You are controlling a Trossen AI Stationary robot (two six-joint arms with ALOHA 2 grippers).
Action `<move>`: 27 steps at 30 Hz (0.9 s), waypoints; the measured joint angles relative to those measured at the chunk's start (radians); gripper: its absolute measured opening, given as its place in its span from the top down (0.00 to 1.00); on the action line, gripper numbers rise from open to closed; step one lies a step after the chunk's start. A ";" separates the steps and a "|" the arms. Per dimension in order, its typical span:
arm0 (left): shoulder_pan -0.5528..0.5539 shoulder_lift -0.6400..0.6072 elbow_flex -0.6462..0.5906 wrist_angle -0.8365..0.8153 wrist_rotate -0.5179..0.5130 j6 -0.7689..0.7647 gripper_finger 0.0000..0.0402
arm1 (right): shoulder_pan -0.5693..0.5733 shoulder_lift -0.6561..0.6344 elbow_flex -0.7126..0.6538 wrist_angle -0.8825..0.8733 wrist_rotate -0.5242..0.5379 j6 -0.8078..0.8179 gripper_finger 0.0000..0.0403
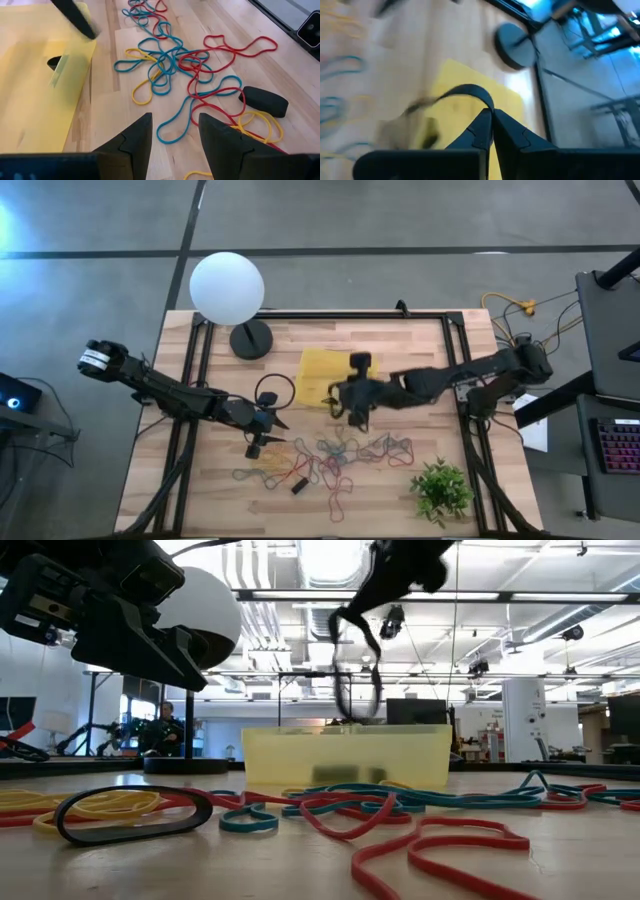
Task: Pick and place rubber bands into bin
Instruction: Put the black rubber band into the yellow bin
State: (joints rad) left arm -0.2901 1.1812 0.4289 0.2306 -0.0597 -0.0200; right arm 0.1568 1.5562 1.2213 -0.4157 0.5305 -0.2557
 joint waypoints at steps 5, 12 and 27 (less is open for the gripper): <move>0.000 0.000 -0.002 0.000 0.000 0.000 0.64 | -0.115 0.018 -0.009 0.001 -0.012 -0.009 0.98; 0.000 0.000 -0.009 -0.003 0.000 0.000 0.64 | -0.226 0.079 -0.063 0.008 -0.167 0.029 0.98; 0.000 0.000 -0.009 0.001 0.000 0.000 0.64 | -0.239 0.116 -0.114 0.031 -0.267 0.078 0.96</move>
State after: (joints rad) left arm -0.2897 1.1812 0.4200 0.2317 -0.0601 -0.0196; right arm -0.0826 1.6726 1.1069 -0.3843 0.2635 -0.1773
